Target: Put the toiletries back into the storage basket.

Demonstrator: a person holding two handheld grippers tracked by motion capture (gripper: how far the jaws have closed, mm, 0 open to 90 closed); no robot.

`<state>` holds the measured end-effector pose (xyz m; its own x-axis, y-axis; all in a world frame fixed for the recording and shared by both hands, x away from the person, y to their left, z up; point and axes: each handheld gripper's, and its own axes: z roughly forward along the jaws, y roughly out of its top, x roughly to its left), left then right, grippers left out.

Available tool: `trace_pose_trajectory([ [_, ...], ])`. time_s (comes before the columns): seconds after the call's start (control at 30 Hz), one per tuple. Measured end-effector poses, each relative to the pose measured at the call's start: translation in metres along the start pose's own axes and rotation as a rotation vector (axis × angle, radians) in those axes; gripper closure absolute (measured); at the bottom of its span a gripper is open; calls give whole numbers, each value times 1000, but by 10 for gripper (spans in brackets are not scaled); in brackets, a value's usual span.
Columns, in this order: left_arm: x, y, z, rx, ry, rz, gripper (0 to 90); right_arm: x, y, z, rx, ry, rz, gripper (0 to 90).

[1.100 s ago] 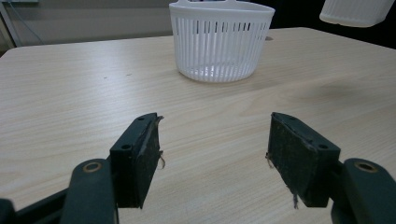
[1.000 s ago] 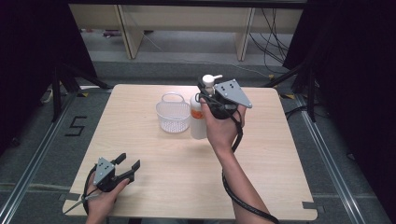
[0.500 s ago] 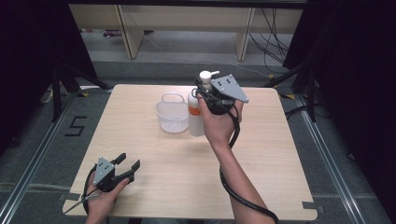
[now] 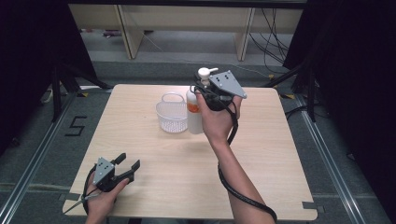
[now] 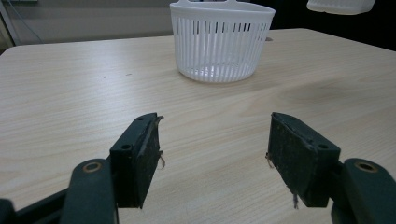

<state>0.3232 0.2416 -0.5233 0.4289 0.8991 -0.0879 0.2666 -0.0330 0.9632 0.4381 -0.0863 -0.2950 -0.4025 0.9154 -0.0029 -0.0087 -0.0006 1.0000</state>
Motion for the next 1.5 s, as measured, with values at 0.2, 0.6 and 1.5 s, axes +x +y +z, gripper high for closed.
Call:
trace_pose_trajectory([
  [0.2, 0, 0, 0, 0, -2, -2, 335, 1, 1, 4, 8, 1, 4, 597],
  [0.6, 0, 0, 0, -2, -3, -2, 335, 2, 7, 14, 1, -3, -11, 597],
  [1.5, 0, 0, 0, 0, -2, 3, 336, 7, 16, 36, 15, 0, 13, 597],
])
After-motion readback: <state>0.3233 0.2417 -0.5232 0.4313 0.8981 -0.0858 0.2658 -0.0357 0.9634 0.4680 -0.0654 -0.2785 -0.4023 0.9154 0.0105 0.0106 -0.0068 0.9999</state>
